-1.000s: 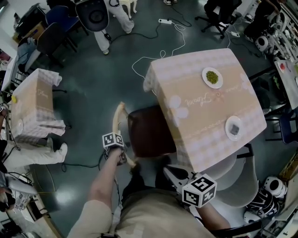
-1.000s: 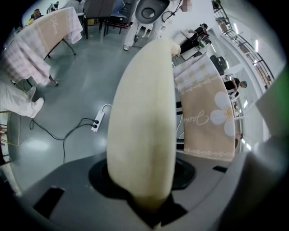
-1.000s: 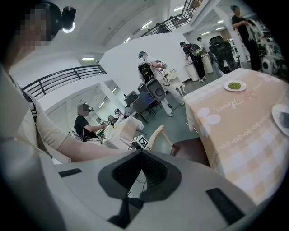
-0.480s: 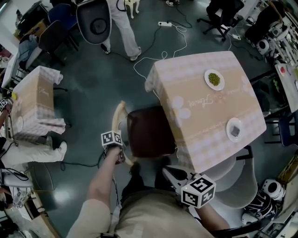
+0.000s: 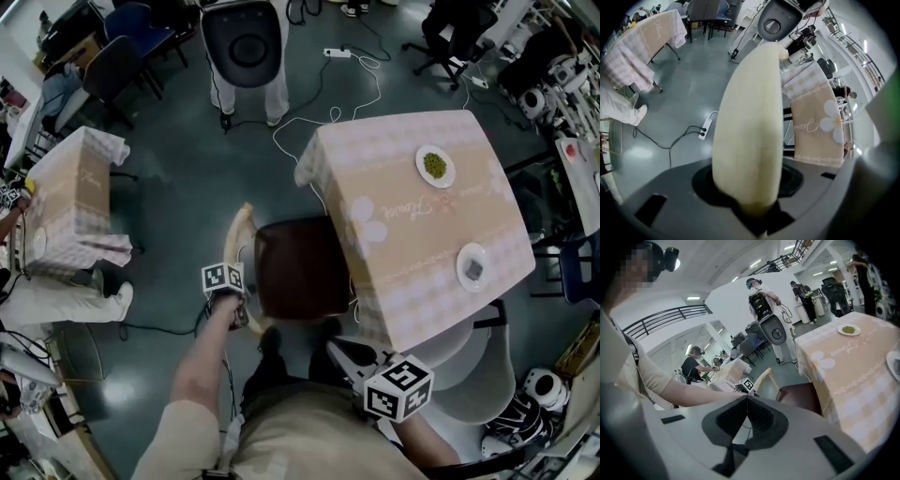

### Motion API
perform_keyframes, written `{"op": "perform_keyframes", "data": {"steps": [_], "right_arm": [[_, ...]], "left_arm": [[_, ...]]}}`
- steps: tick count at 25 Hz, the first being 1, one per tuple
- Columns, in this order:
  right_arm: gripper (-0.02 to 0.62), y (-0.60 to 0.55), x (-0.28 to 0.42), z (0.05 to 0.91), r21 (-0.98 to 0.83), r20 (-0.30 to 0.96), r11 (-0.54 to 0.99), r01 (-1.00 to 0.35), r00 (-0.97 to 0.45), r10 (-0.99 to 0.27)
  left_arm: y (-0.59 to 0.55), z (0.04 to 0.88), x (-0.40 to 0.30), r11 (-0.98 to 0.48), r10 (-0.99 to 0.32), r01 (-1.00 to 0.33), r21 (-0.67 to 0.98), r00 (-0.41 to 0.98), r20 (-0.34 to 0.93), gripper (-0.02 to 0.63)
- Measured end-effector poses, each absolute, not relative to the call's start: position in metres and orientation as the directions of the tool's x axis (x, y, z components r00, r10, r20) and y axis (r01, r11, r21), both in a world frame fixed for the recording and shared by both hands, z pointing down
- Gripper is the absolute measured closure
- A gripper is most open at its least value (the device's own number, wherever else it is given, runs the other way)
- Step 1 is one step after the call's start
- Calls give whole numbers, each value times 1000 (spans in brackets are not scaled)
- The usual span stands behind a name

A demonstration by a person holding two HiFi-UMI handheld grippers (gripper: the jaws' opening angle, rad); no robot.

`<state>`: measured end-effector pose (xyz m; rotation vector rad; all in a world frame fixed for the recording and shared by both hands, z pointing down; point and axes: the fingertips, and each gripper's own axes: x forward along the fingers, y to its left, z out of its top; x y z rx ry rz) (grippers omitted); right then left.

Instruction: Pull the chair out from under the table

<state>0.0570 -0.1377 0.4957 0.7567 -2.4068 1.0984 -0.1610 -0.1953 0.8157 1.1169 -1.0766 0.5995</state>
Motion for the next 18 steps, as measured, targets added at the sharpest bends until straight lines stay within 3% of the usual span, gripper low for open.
{"op": "perform_keyframes", "data": {"steps": [18], "right_arm": [[586,-129,22,488,-499,582,606,-620,-757,-296]], "left_arm": [[-182,820,-180,359,-108,-819,447,440,892,425]]}}
